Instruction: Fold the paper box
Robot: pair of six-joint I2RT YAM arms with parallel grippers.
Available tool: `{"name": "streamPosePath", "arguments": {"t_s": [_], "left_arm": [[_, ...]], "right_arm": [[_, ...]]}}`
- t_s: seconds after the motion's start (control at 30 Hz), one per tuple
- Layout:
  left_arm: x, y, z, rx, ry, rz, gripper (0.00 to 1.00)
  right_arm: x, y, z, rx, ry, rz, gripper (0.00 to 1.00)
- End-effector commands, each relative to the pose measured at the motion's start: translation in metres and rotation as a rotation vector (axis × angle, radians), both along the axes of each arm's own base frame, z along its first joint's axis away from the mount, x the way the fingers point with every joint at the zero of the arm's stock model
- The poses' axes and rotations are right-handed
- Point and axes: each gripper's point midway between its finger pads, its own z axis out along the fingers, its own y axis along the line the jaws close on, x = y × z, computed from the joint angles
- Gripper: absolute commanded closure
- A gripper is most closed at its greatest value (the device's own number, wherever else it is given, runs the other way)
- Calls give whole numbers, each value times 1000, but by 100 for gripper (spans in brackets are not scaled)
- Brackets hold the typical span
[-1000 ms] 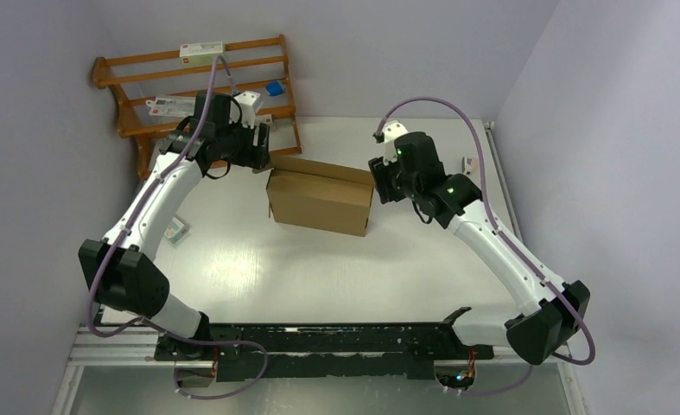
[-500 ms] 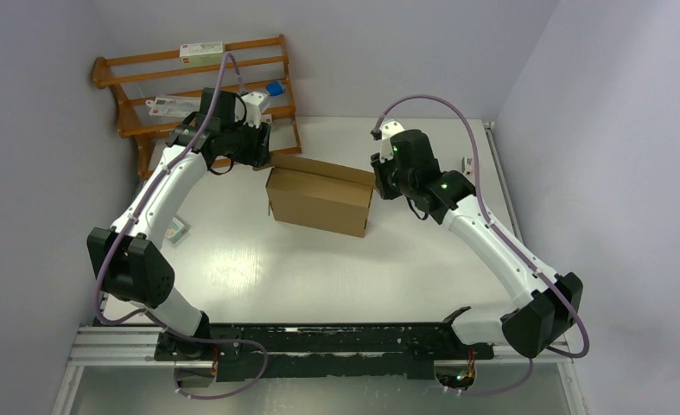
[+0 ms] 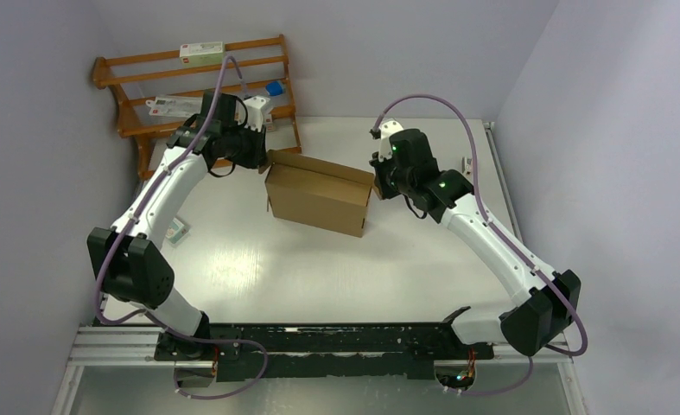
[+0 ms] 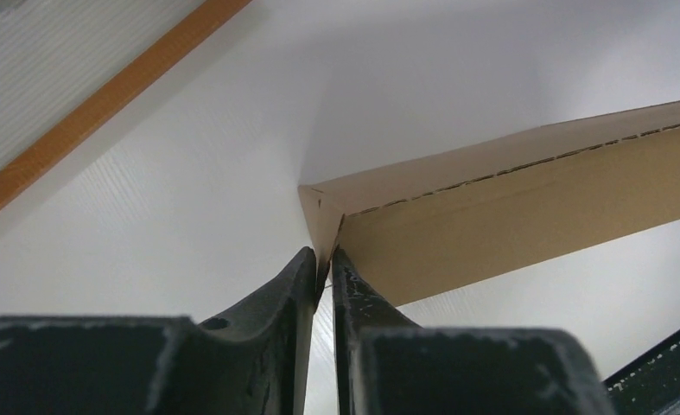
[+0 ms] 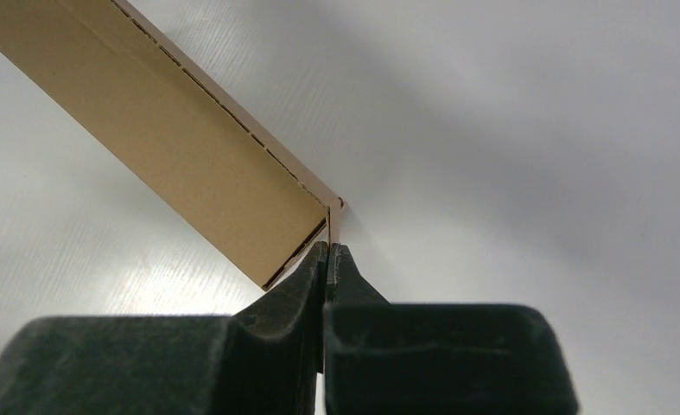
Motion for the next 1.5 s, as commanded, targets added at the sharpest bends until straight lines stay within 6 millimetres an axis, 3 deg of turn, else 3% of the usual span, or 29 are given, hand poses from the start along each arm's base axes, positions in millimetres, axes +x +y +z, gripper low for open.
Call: {"name": "streamPosePath", "arguments": {"t_s": [0.0,0.27,0.8,1.47], "left_arm": [[-16,-13,13,-70,-5,-31,83],[-33,-27,19,-133,37,6,95],[-50,-38,15,-182,58,79,95],[-56,-38,11,-167,54,106,95]], "right_arm": [[3,8,5,56,10,-6,100],[0,19,5,137,69,-30,100],[3,20,13,283,138,-309,100],[-5,29,-9,105,48,-278,100]]}}
